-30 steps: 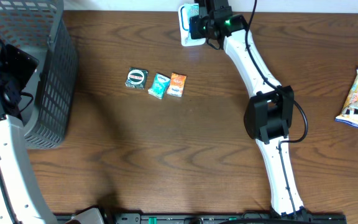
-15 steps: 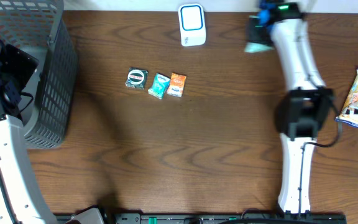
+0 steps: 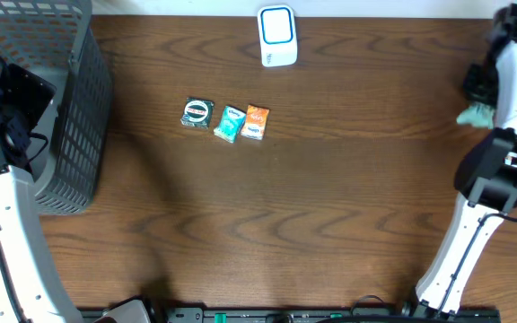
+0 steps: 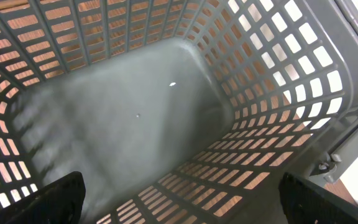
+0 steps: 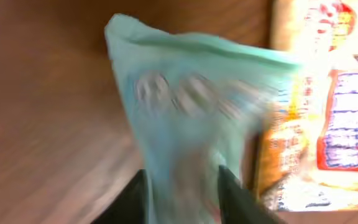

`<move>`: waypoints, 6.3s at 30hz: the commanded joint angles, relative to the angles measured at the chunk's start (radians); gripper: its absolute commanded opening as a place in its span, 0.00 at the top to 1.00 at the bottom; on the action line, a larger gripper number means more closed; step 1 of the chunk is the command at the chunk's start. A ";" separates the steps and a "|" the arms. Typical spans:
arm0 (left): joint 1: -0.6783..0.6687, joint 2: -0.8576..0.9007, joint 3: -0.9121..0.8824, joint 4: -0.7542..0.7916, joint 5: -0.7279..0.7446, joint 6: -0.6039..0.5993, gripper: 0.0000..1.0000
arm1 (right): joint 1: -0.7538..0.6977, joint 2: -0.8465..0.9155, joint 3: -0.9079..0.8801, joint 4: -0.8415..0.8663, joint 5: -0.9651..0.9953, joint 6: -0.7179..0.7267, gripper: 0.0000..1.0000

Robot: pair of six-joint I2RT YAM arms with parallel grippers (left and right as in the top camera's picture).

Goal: Scan the item barcode
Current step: 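Carry the green pack to the right table edge and release it, then move the right gripper to the orange pack and grasp it, then lift the orange pack and swing it toward the scanner, then hold the orange pack's barcode up to the scanner window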

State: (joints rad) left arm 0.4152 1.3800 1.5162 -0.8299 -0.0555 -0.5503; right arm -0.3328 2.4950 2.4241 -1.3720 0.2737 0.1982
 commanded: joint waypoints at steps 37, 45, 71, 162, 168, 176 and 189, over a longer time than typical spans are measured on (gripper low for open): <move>0.003 0.000 0.006 0.000 -0.009 -0.005 0.03 | 0.549 -0.145 -0.290 0.275 -0.882 0.121 0.20; 0.003 0.000 0.006 0.000 -0.009 -0.005 0.02 | 0.698 -0.145 -0.474 0.535 -0.840 0.350 0.24; 0.003 0.000 0.006 0.000 -0.009 -0.005 0.02 | 0.757 -0.143 -0.634 0.661 -0.773 0.405 0.99; 0.003 0.000 0.006 0.000 -0.009 -0.005 0.02 | 0.730 -0.275 -0.342 0.926 0.053 -0.411 0.99; 0.003 0.000 0.006 0.000 -0.009 -0.005 0.02 | 0.713 -0.232 -0.343 1.183 -0.094 -0.737 0.99; 0.003 0.000 0.006 0.000 -0.009 -0.005 0.02 | 0.719 -0.143 -0.343 1.221 -0.095 -1.129 0.99; 0.003 0.000 0.006 0.000 -0.009 -0.005 0.02 | 0.724 -0.102 -0.344 1.159 -0.092 -1.280 0.99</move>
State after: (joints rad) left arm 0.4152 1.3804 1.5162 -0.8299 -0.0555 -0.5507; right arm 0.3866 2.3825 2.0693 -0.2020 0.1787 -0.9844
